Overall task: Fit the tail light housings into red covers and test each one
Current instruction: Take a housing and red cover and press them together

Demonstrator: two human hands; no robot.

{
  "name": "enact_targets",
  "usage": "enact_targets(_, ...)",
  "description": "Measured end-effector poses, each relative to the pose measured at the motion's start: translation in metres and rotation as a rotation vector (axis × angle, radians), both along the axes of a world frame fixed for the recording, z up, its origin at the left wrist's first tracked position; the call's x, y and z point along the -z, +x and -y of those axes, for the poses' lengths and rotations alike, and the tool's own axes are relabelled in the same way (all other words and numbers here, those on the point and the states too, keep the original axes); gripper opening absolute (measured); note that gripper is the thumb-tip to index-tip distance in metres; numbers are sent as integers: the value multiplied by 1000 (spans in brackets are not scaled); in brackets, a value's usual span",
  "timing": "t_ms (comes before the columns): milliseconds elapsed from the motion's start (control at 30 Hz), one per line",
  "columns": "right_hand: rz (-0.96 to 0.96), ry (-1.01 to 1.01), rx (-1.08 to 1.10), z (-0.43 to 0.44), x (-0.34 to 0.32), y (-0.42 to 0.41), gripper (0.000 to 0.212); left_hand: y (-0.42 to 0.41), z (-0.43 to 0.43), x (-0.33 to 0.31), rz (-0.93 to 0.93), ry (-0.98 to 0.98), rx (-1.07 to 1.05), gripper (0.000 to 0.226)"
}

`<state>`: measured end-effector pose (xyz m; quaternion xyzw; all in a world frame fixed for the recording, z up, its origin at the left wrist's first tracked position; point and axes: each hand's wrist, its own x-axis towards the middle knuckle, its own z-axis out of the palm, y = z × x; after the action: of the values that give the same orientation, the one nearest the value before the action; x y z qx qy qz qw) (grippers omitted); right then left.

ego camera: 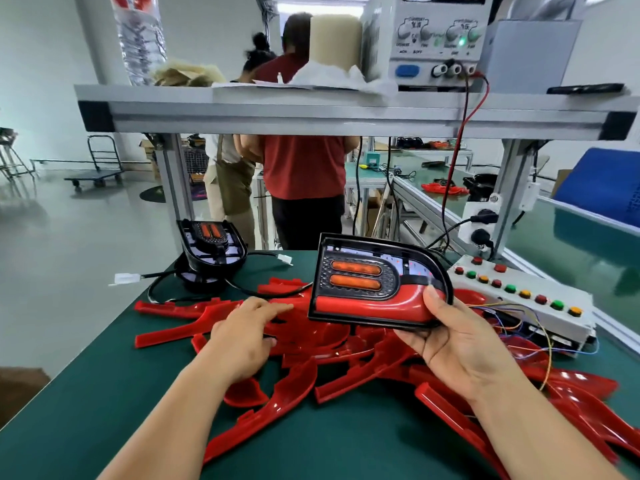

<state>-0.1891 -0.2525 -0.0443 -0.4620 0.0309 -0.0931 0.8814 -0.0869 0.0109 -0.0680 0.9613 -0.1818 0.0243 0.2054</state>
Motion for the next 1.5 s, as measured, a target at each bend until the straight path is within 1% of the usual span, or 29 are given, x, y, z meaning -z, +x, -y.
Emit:
enact_targets(67, 3, 4, -1, 0, 0, 0, 30, 0, 3, 1, 12, -29, -40, 52)
enact_targets(167, 5, 11, -4, -1, -1, -1, 31, 2, 4, 1, 59, 70, -78, 35)
enact_targets(267, 0, 19, 1, 0, -1, -1, 31, 3, 3, 1, 25, 97, -68, 21)
enact_targets(333, -1, 21, 5, 1, 0, -1, 31, 2, 3, 0, 6, 86, -59, 22)
enact_targets(400, -3, 23, 6, 1, 0, -1, 32, 2, 3, -3, 40, 103, -22, 22)
enact_targets(467, -4, 30, 7, 1, 0, -2, 32, 1, 1, -6, 52, 106, 37, 33)
enact_targets(533, -2, 33, 8, 1, 0, -2, 32, 0, -4, -12, 59, 39, 65, 33)
enact_targets(633, 4, 32, 10, 2, -1, -2, 33, -6, -21, -26, 71, -58, 21, 21)
enact_targets(700, 10, 20, 15, 1, -1, -2, 35, -10, -34, -35, 55, -105, -16, 17)
enact_targets(767, 25, 0, 17, 0, -2, -2, 34, -13, -46, -41, 66, -233, -31, 20)
enact_targets(833, 59, -24, 12, -3, -3, -3, 36, -20, -50, -50, 81, -439, 0, 23)
enact_targets(867, 79, -42, 6, -5, -3, -4, 37, -25, -48, -56, 113, -512, 35, 28)
enact_targets(900, 100, -62, -4, -6, -4, -5, 36, -30, -44, -62, 168, -546, 83, 35)
enact_targets(967, 141, -100, -29, -9, -4, -7, 34, -39, -26, -81, 319, -486, 181, 39)
enact_targets(1033, 164, -119, -54, -12, -3, -8, 38, -45, 0, -101, 437, -350, 270, 35)
enact_targets(1100, 168, -122, -70, -14, -2, -8, 43, -44, 24, -114, 505, -223, 346, 28)
enact_targets(1167, 163, -125, -81, -14, -2, -9, 47, -42, 41, -120, 541, -136, 394, 27)
enact_targets(1267, 154, -127, -88, -12, -3, -10, 48, -41, 52, -121, 546, -95, 425, 28)
enact_targets(1500, 133, -112, -102, -11, -3, -10, 47, -49, 60, -108, 581, -115, 423, 29)
